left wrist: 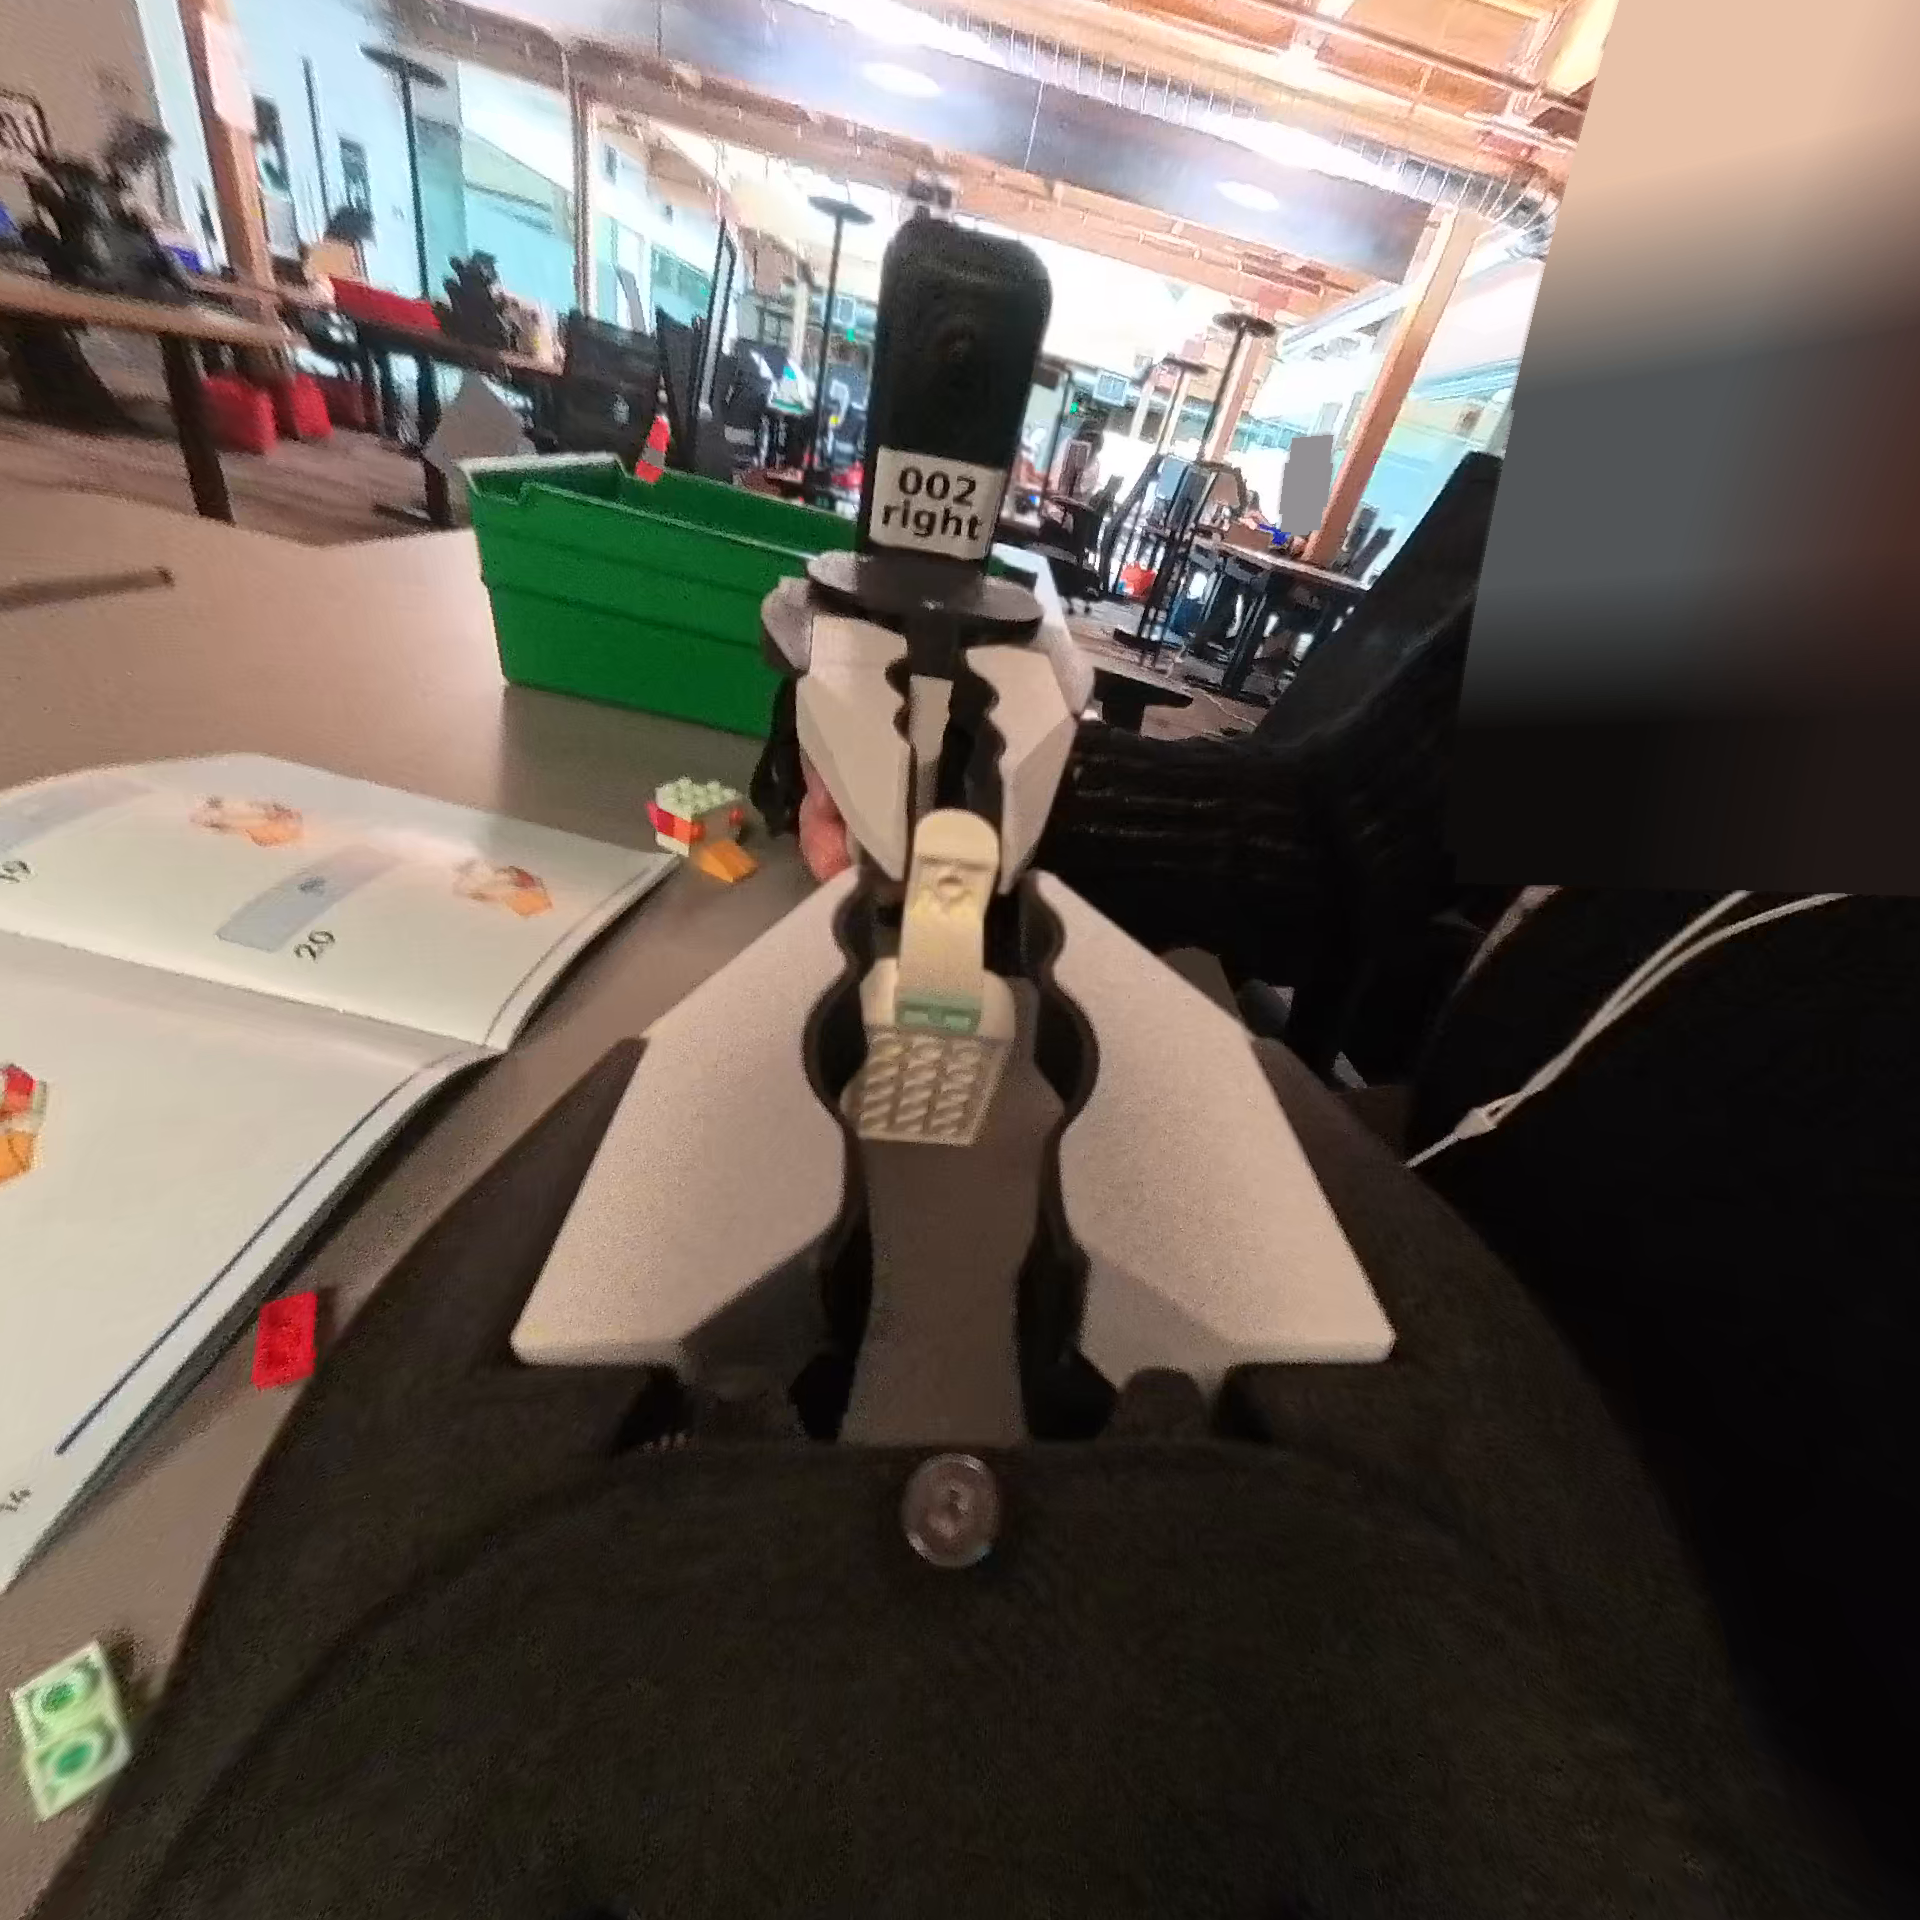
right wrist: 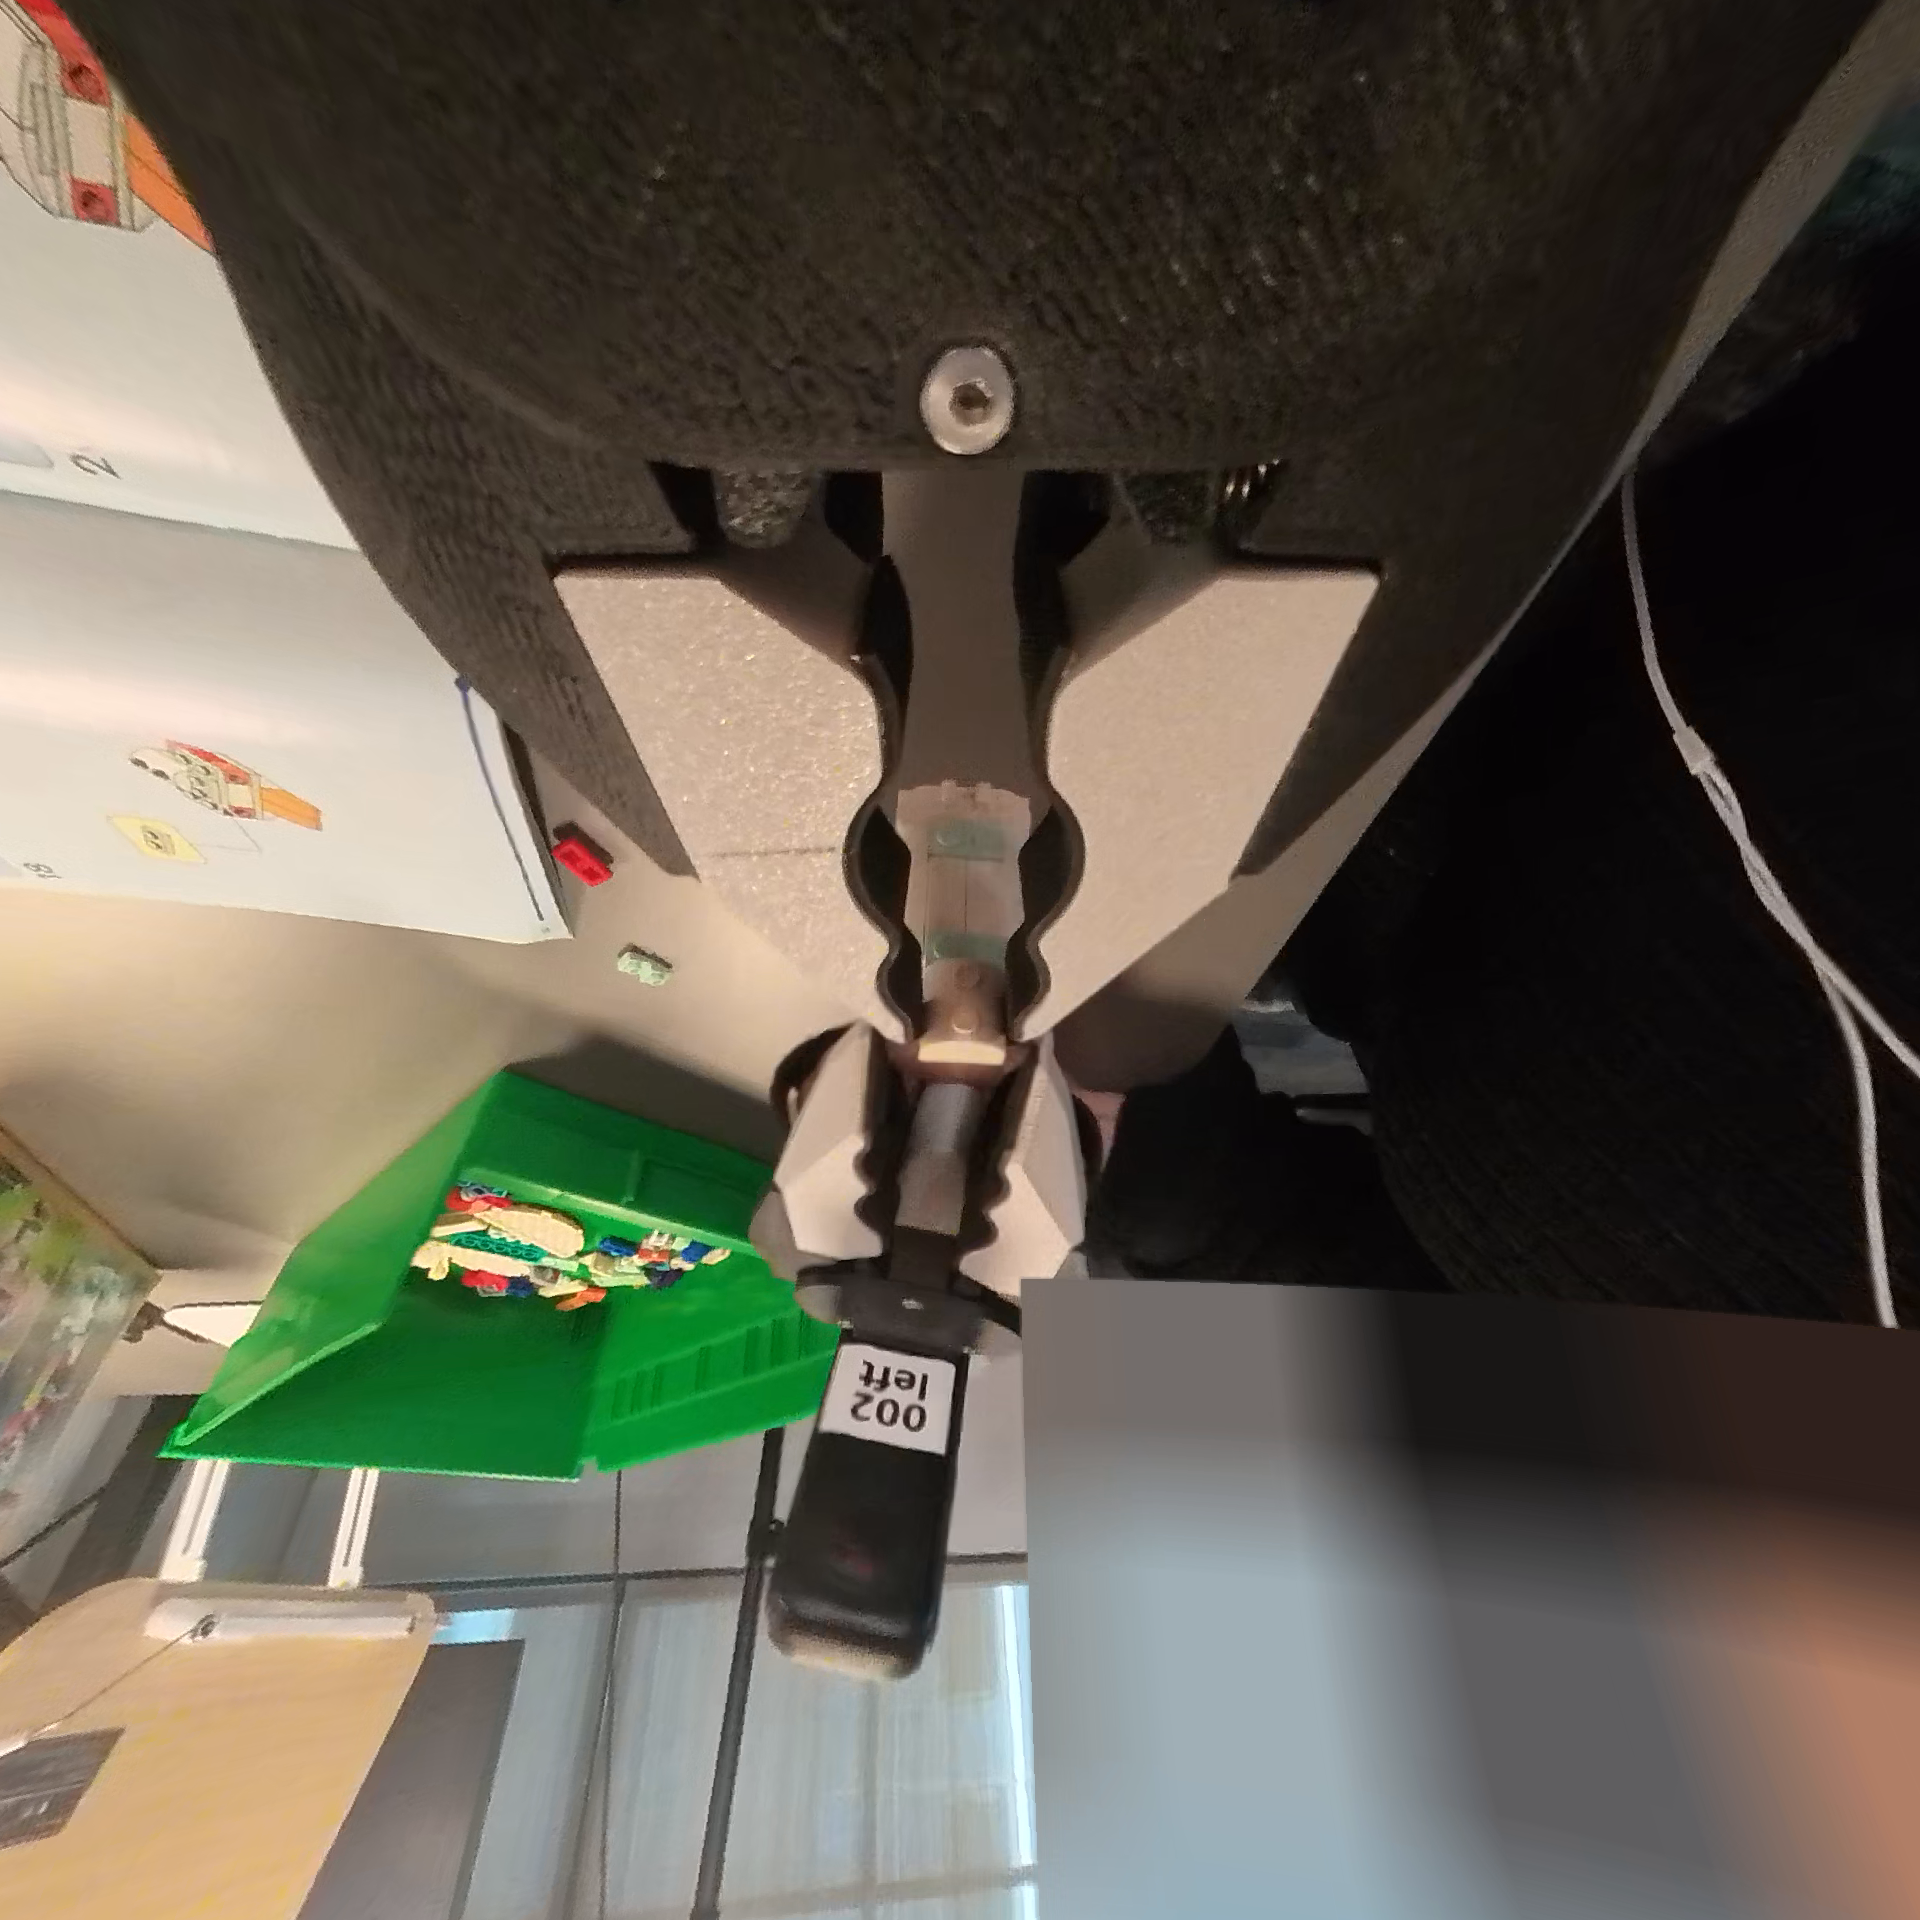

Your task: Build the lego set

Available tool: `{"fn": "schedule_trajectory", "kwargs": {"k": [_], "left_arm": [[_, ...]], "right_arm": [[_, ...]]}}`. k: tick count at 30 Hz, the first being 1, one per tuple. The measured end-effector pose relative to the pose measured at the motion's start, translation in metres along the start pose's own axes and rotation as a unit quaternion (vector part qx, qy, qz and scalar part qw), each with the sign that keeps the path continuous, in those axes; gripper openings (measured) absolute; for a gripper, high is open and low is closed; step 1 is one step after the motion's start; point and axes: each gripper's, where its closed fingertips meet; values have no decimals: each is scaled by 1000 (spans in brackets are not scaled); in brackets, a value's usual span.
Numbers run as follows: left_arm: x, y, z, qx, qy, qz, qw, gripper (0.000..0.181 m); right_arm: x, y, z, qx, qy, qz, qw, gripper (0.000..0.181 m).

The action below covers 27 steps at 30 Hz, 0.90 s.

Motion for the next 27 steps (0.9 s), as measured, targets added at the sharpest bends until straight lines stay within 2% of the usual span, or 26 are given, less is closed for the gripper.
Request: {"fn": "schedule_trajectory", "kwargs": {"k": [4, 13, 17, 23, 27], "left_arm": [[4, 0, -2, -3, -17, -2, 1000, 28], [1, 0, 4, 2, -7, -14, 1000, 13], [2, -1, 1, -4, 7, -31, 999, 17], [2, 1, 3, 10, -52, 52, 997, 19], [5, 1, 2, 4, -20, -3, 1000, 20]], "right_arm": [[-5, -3, -5, -7, 12, 7, 1000, 14], [2, -2, -1, 9, -2, 5, 1000, 14], [2, -1, 0, 13, -5, 8, 1000, 14], [3, 0, -2, -9, -92, 130, 987, 14], [0, 3, -1, -2, -87, 131, 988, 14]]}}
Point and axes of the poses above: each gripper's, where its closed fingertips meet, z back along the fingers, y out of its top, x = y × z across the jaws, and after that the axes turned 14 degrees about -x, right-handed
